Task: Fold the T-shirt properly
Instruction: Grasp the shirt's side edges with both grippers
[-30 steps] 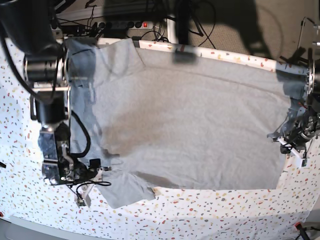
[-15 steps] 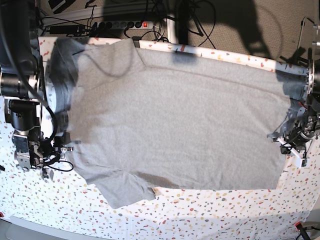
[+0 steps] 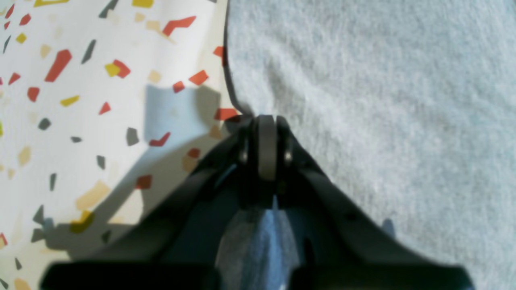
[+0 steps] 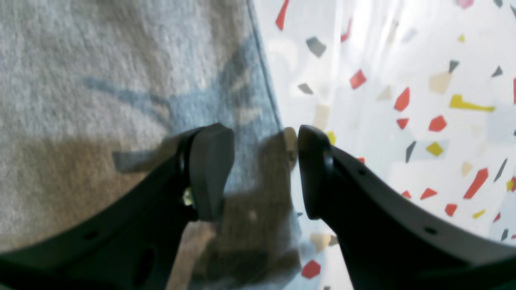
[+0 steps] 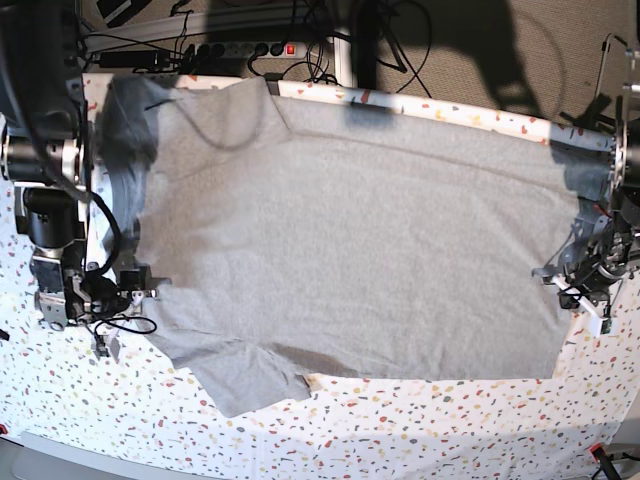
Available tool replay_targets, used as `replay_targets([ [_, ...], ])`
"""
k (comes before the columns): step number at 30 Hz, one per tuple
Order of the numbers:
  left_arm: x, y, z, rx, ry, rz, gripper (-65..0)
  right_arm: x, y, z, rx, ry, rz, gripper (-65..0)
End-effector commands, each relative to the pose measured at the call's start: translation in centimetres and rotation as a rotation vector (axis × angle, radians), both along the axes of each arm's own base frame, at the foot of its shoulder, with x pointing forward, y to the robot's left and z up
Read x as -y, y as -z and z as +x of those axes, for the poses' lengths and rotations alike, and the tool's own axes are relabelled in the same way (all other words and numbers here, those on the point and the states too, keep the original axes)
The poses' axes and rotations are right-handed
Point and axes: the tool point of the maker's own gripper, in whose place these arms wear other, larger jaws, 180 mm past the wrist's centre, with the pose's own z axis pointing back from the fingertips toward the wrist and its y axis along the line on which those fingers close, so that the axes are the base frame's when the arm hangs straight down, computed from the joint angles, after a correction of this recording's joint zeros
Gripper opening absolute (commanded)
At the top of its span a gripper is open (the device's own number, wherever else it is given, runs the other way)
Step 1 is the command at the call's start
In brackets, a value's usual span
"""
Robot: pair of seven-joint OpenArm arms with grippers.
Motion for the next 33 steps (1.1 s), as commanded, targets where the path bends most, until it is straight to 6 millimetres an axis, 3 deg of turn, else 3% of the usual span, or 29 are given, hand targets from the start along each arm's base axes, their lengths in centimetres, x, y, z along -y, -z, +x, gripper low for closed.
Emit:
replay_targets([
  [1,-0.9,-2.2,1.5,0.062,-0.017,0.002,-65.0,0.6,0.0,-0.2,-0.008,0.005,-0.022,-35.1],
  [4,-0.9,-2.2,1.5,0.062,-0.017,0.002,-65.0,0.2,0.5,-0.6,-0.02,0.0,-0.012,-38.6],
  [9,-0.9,-2.2,1.5,0.062,-0.017,0.002,-65.0,0.6,0.3,-0.5,-0.025,-0.011,-0.046,-62.7],
  [10,-0.9,-2.2,1.5,0.062,-0.017,0.002,-65.0,0.7,0.2,-0.4,-0.019,-0.003,-0.049,-65.0],
  [17,-0.9,-2.7,1.8,0.092,-0.018,0.002,-65.0,0.6,-0.8,1.0,0.047,-0.006,-0.051,-65.0],
  [26,0.7,-3.6,2.7,0.093,0.057,-0.015,-65.0,-2.0,-2.2,2.2,0.081,-0.174,-0.006,-65.0],
  [33,1.8,-6.6,4.8,0.116,0.103,-0.019,-65.0,-4.1,-5.2,3.2,0.199,-0.236,-0.005,-65.0],
])
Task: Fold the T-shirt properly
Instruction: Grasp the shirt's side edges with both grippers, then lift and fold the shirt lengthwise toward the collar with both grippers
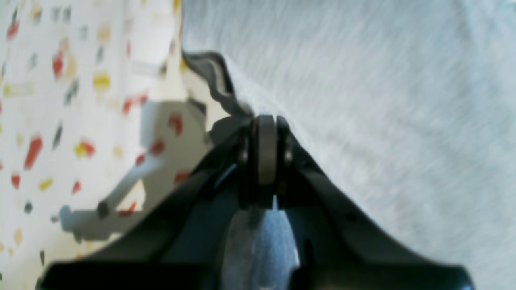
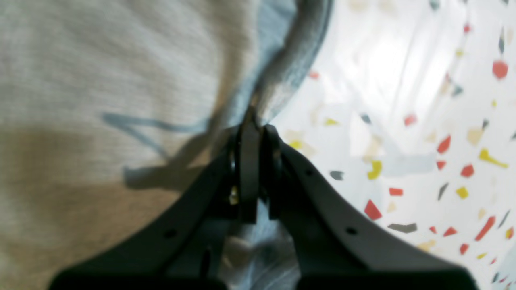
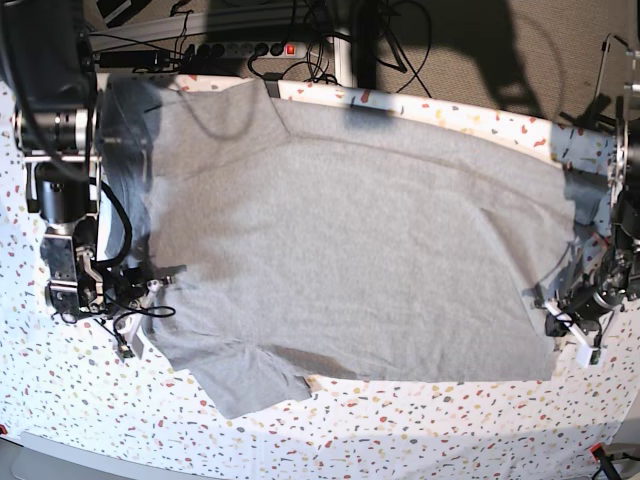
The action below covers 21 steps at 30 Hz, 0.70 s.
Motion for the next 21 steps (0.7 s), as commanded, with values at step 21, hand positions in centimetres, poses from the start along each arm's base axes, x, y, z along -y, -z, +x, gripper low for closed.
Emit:
replay_targets([
  [21,-2.4,-7.0,-2.9,0.185,0.037,0.111,-65.0,-2.0,-10.4,-6.5,0.33,-0.026,0.068,-65.0],
])
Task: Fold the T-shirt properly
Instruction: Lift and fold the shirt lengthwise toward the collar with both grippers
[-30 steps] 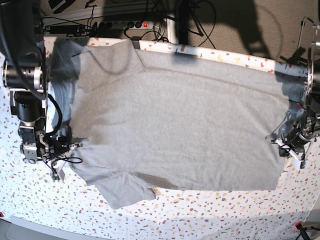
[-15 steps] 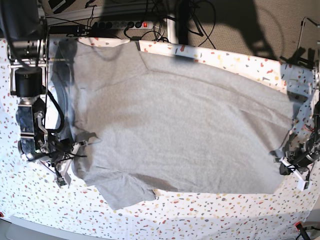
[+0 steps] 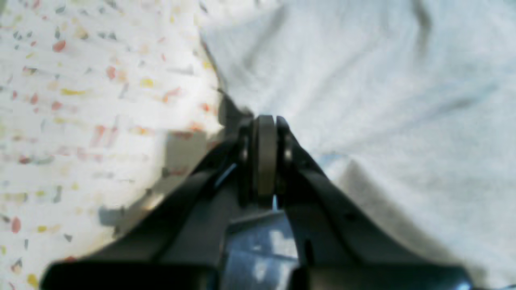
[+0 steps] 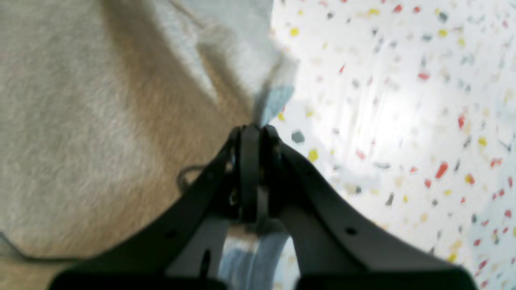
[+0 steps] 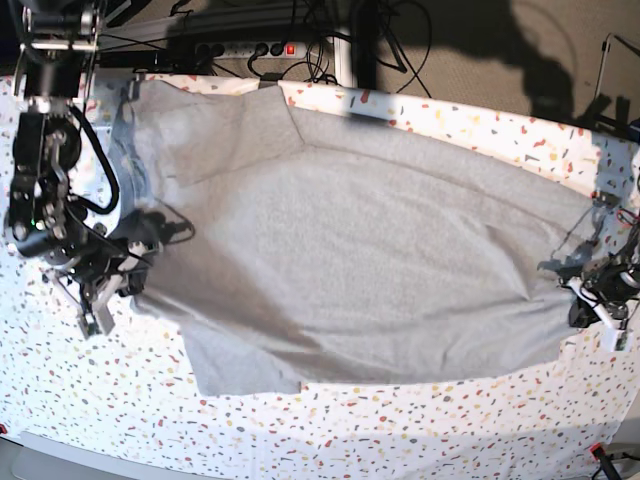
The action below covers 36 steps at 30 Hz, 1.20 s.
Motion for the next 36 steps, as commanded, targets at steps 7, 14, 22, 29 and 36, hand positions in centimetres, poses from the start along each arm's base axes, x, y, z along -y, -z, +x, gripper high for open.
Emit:
replay_targets([
  [7,-4.0,-5.6,-1.1,0.16,-0.099,0.023,-65.0,0.4,-3.1,-3.3,0.093,-0.006,-0.042,-65.0],
  [14,-6.1,-4.6,-4.5,0.137,-0.102,-0.023,-65.0,0.6,-3.3,-7.1,0.088,0.005,-0.009,-65.0],
  [22,-7.3,-1.7,-7.1,0.056,-0.107,0.044,-65.0,-0.9,-0.5,-10.5,0.014,0.007,0.039,-65.0],
  [29,-7.5,0.4,-9.0,-0.004,-0.093,0.092,-65.0,-2.0,2.0,-13.2,0.027,0.048,0.05,-65.0],
  [36,-7.8,0.7,-9.3,-0.02,-0.08,0.143,-65.0,-2.4,3.2,-14.1,0.008,0.08,0.039,-65.0],
])
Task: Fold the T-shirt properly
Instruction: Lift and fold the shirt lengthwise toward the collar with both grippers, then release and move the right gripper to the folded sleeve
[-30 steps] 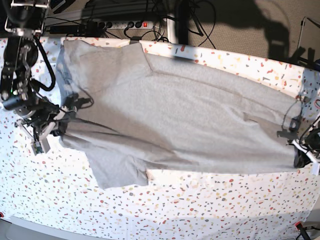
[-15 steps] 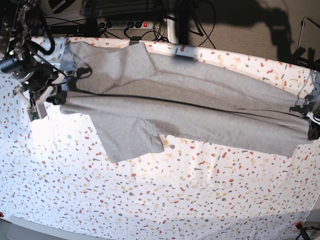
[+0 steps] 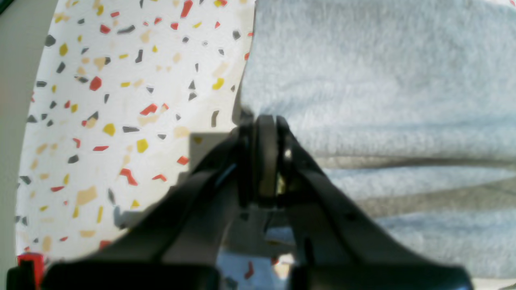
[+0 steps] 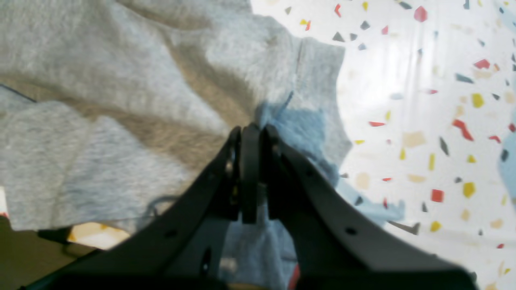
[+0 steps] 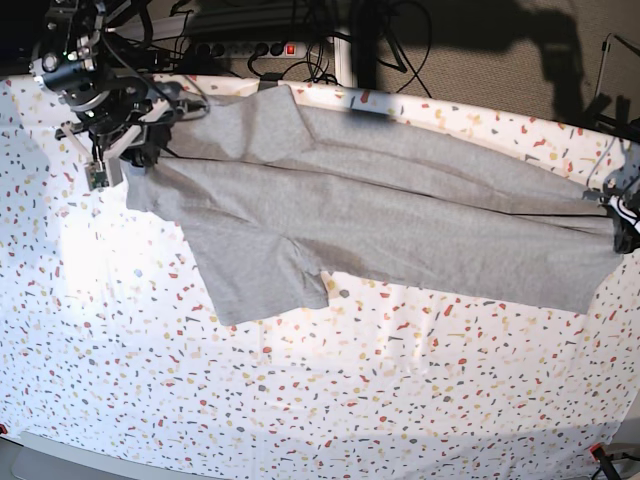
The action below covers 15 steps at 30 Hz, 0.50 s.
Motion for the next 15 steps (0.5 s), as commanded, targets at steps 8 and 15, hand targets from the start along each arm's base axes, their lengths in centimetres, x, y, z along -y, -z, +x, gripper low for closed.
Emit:
replay_targets([
  [8,-2.0,-2.7,1.2,0.078,-0.049,0.05,-65.0,0.3,-0.8,0.3,0.02,-0.004,-0.016,-65.0],
  [15,-2.0,-2.7,1.2,0.079,-0.049,0.05,-65.0,0.3,-0.1,-0.6,-0.02,-0.002,-0.018,-65.0],
])
